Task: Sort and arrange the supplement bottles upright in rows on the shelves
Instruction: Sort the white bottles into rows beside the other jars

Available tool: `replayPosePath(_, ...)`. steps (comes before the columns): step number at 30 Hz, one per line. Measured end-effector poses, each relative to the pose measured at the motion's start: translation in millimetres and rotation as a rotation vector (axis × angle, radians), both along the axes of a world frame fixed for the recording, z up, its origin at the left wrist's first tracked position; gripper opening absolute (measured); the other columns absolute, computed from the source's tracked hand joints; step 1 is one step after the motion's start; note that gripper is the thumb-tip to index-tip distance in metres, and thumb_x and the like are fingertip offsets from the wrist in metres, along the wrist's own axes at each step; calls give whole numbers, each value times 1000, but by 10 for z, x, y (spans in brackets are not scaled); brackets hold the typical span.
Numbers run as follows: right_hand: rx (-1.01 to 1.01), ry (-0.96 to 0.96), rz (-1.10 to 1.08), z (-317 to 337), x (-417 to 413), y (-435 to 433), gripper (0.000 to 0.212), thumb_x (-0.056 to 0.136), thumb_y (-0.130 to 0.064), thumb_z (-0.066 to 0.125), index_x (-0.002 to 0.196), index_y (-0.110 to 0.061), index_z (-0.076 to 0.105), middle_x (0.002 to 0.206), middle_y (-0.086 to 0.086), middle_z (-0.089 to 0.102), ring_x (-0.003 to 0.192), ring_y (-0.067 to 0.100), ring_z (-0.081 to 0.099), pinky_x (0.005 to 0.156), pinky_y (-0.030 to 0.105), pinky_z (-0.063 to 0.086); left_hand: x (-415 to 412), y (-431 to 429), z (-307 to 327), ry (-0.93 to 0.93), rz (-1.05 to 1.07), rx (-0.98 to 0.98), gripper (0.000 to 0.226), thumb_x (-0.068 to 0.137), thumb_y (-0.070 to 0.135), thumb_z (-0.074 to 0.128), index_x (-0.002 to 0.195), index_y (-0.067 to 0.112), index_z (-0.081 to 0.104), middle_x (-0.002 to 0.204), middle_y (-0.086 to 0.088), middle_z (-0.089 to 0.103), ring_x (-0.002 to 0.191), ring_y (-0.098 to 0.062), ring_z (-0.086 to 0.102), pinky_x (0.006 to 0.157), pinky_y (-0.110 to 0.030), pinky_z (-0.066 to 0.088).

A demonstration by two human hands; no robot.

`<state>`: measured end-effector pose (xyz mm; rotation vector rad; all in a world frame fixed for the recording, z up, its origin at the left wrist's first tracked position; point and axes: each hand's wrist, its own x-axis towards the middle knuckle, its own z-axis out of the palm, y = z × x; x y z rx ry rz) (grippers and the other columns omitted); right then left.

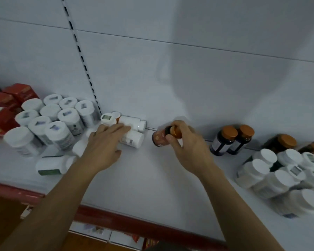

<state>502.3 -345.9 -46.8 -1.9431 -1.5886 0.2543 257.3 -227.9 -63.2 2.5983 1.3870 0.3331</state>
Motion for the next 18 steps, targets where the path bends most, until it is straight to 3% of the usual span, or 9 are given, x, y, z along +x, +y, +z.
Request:
replayPosePath(3, 25, -124, -112, 329, 227, -177, 31, 98, -48, 53, 122, -29, 48, 96, -1, 57, 76, 21, 56, 63, 36, 47, 98, 57, -64, -107, -18, 28, 57, 77, 4, 77, 129, 25, 65, 129, -1, 60, 119, -36, 52, 85, -47, 44)
replayPosePath(5, -111, -218, -202, 459, 410, -197, 29, 97, -52, 51, 112, -27, 47, 90, 0, 58, 74, 24, 57, 66, 37, 48, 167, 66, -72, -99, -41, 30, 52, 77, 16, 81, 126, 26, 67, 122, 0, 62, 114, -33, 54, 85, -46, 46)
replayPosePath(8, -334, -370, -258, 517, 534, -135, 29, 98, -50, 49, 111, -23, 49, 97, 5, 60, 82, 28, 57, 70, 37, 45, 286, -13, -71, -82, -105, 20, 52, 80, 39, 77, 130, 30, 64, 116, 1, 62, 109, -29, 55, 89, -46, 48)
replayPosePath(10, -412, -450, -249, 537, 516, -90, 30, 98, -44, 51, 117, -22, 53, 105, 7, 58, 90, 30, 59, 72, 36, 43, 334, -74, -71, -100, -129, 21, 53, 83, 39, 75, 133, 29, 62, 115, 0, 62, 106, -28, 56, 87, -43, 48)
replayPosePath(15, -263, -462, -239, 638, 351, 70, 37, 98, -36, 53, 133, -23, 49, 119, 10, 52, 96, 35, 61, 73, 38, 46, 244, -150, 16, -59, -175, 7, 55, 90, 37, 67, 142, 25, 53, 125, 3, 61, 114, -23, 56, 94, -40, 48)
replayPosePath(18, -274, -447, -132, 520, 169, 249, 36, 100, -35, 51, 134, -23, 47, 116, 11, 55, 100, 36, 62, 75, 39, 46, 112, -166, 136, -168, -157, 64, 43, 89, 36, 61, 128, 19, 63, 117, 1, 64, 107, -24, 60, 86, -44, 52)
